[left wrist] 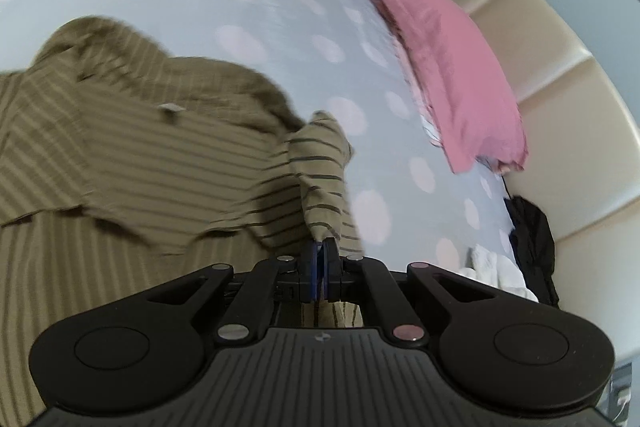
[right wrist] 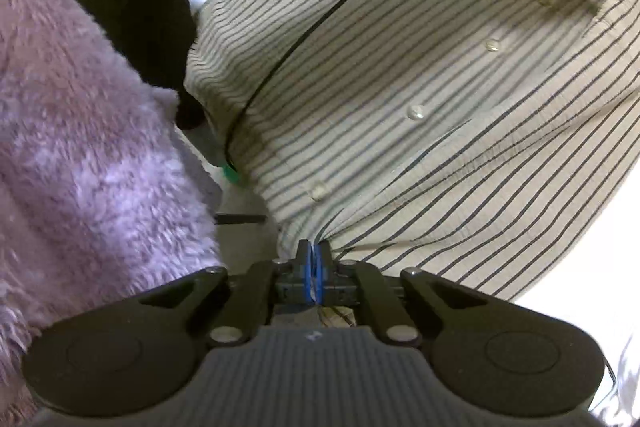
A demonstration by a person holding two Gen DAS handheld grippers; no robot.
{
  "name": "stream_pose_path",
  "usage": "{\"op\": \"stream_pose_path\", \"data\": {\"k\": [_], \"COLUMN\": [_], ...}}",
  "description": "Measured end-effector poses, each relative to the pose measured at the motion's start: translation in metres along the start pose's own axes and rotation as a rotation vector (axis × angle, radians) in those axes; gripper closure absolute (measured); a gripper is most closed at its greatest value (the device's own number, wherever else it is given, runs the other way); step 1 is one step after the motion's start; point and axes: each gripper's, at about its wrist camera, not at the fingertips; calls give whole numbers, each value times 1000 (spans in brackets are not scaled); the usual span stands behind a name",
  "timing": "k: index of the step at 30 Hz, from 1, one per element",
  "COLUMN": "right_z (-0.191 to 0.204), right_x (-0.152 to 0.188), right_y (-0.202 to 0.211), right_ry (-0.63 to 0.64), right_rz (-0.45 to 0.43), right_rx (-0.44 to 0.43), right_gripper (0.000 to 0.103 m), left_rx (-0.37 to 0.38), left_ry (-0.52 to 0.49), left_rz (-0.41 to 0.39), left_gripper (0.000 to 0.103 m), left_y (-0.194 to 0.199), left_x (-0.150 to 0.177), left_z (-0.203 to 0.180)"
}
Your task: Fold clothes
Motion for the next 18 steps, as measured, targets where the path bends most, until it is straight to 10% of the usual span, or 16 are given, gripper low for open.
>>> {"op": "stream_pose_path", "data": {"k": [18], "right_z": [-11], "right_x": [-12], "right_y": [-26], "right_ry": [-34], "right_rz": [83], "right_rx": [-51], "right_gripper": [100], "left_rx": [-106], "left_ry": [-33], "left_rz": [-25], "left_gripper": [94], "left_y": [11], "left_x": [20], "left_z": [53]}}
Point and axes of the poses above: each gripper's, at about its wrist camera, not at the fingertips, and y roughly against the way its jaws point, z to its left, x to its underside
